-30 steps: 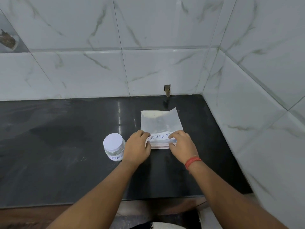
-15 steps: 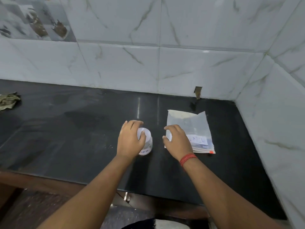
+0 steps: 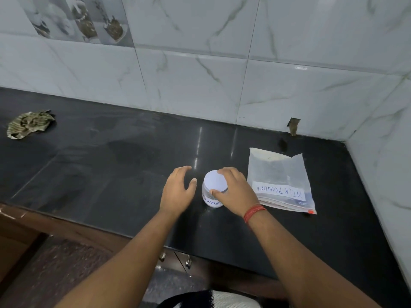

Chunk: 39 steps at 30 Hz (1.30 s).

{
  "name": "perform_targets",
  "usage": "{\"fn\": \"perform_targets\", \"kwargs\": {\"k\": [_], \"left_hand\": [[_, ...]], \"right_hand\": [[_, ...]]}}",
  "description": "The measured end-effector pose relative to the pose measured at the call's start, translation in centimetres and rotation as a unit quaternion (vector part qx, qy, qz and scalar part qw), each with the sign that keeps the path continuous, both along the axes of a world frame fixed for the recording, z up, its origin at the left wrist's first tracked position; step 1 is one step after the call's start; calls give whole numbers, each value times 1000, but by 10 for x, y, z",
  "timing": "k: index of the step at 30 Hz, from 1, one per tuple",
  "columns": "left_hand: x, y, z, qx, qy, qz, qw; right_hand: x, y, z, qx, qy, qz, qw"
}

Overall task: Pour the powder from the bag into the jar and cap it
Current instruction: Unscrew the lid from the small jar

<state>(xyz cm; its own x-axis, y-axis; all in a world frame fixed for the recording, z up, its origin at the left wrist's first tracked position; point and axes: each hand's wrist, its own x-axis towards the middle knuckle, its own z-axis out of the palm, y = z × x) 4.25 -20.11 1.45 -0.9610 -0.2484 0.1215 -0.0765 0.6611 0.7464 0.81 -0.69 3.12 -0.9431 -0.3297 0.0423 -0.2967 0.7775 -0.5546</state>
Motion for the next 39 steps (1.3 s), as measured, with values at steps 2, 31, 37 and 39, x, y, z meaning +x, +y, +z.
{"fn": "perform_targets", "kwargs": {"k": [2, 31, 37, 39], "left_hand": [[0, -1, -2, -1, -5, -15, 1000], [-5, 96, 30, -48, -47, -283, 957], [-4, 113, 43, -41, -72, -261, 962], [-4, 115, 45, -41, -77, -254, 963]], "right_hand": [[1, -2, 0, 19, 0, 4, 1000], [17, 83, 35, -209, -164, -153, 952], [16, 96, 39, -239, -136, -153, 949], [17, 99, 42, -248, -129, -147, 949]]}}
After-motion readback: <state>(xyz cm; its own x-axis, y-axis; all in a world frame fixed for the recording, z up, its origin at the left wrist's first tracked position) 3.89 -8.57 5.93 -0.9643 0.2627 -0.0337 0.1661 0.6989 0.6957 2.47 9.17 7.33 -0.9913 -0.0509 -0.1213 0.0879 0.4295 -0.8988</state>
